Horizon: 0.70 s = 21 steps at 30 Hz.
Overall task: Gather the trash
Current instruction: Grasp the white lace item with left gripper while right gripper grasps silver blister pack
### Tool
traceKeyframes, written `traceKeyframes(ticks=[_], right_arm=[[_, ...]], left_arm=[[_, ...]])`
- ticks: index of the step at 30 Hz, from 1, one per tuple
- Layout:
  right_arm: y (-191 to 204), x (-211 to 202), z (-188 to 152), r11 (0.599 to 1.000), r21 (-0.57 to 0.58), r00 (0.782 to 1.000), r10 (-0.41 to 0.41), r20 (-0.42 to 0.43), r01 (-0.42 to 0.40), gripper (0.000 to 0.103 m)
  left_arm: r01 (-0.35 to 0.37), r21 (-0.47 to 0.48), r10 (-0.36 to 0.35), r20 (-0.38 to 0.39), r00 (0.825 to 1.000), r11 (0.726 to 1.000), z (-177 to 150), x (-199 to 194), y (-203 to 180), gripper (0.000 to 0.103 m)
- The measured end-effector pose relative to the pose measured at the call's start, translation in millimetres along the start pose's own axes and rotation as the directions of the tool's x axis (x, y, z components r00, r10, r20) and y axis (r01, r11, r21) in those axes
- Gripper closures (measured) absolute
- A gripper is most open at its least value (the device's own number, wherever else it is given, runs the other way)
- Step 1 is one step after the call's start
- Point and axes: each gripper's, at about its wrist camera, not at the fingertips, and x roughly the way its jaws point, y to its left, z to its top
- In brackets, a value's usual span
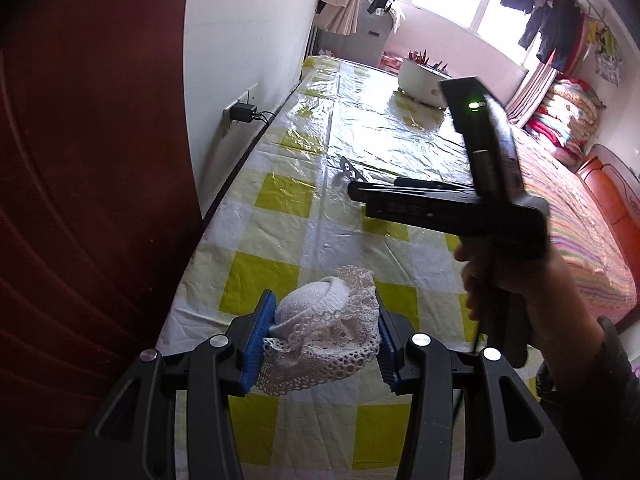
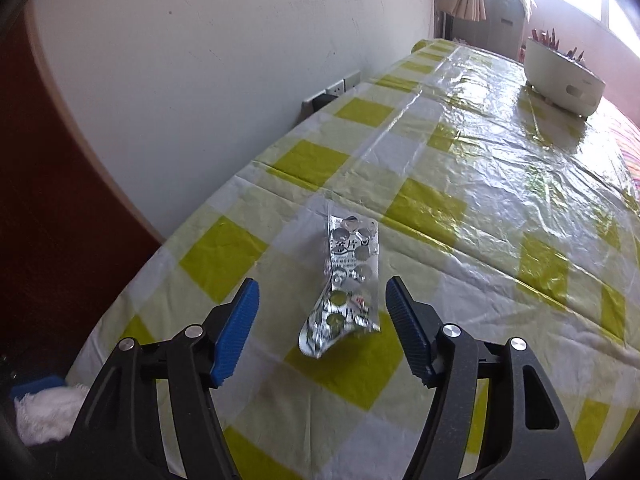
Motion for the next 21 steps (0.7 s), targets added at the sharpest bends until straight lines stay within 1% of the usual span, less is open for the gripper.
traceKeyframes(ticks=[3, 8, 13, 14, 16, 17, 18, 19, 21], right_arm=[[2.4, 5.4, 3.0, 1.0, -0.007, 1.0, -0.017, -0.013, 0.017, 0.043], [7.4, 16.0, 6.6, 0.999, -0.019, 0.999, -0.037, -0.032, 0.037, 0.045], [8.3, 20.6, 8.2, 0.998, -0.03, 0.998, -0.058, -0.037, 0.057, 0.052], [8.7, 20.1, 8.8, 0.997, -0.034, 0.997, -0.064, -0.038, 0.063, 0.054], [9.1, 18.7, 8.8, 0.996, -0.047, 0.996, -0.081, -0.035, 0.079, 0.063], [8.8, 17.8, 8.4, 0.994, -0.056, 0.995, -0.096, -0.031, 0.094, 0.071], [8.1, 16.6, 7.8, 0.992, -0.065, 0.993, -0.114, -0.026, 0.112, 0.076], [6.0, 15.1, 7.0, 0.989, -0.072, 0.992, -0.128, -0.019, 0.126, 0.076], [2.4, 11.3, 4.2, 0.991, -0.064, 0.993, -0.116, -0.011, 0.115, 0.077]], left_arm=[[0.004, -0.004, -0.004, 0.001, 1.0, 1.0, 0.6, -0.6, 1.2, 0.059], [0.011, -0.002, -0.011, 0.0, 1.0, 1.0, 0.8, -0.8, 0.3, 0.059], [0.016, 0.001, -0.016, -0.002, 1.0, 1.0, 0.9, -0.5, -0.9, 0.059], [0.017, 0.002, -0.017, -0.002, 1.0, 1.0, 0.9, -0.4, -1.3, 0.059], [0.018, 0.006, -0.018, -0.006, 1.0, 1.0, 0.5, 0.2, -2.0, 0.059], [0.018, 0.007, -0.018, -0.008, 1.0, 1.0, 0.4, 0.3, -2.6, 0.059], [0.018, 0.008, -0.018, -0.009, 1.0, 1.0, 0.2, 0.7, -3.5, 0.059], [0.018, 0.011, -0.018, -0.01, 1.0, 1.0, 0.2, 1.0, -4.5, 0.059], [0.019, 0.017, -0.019, -0.011, 1.0, 1.0, -0.2, 0.8, -6.5, 0.059]])
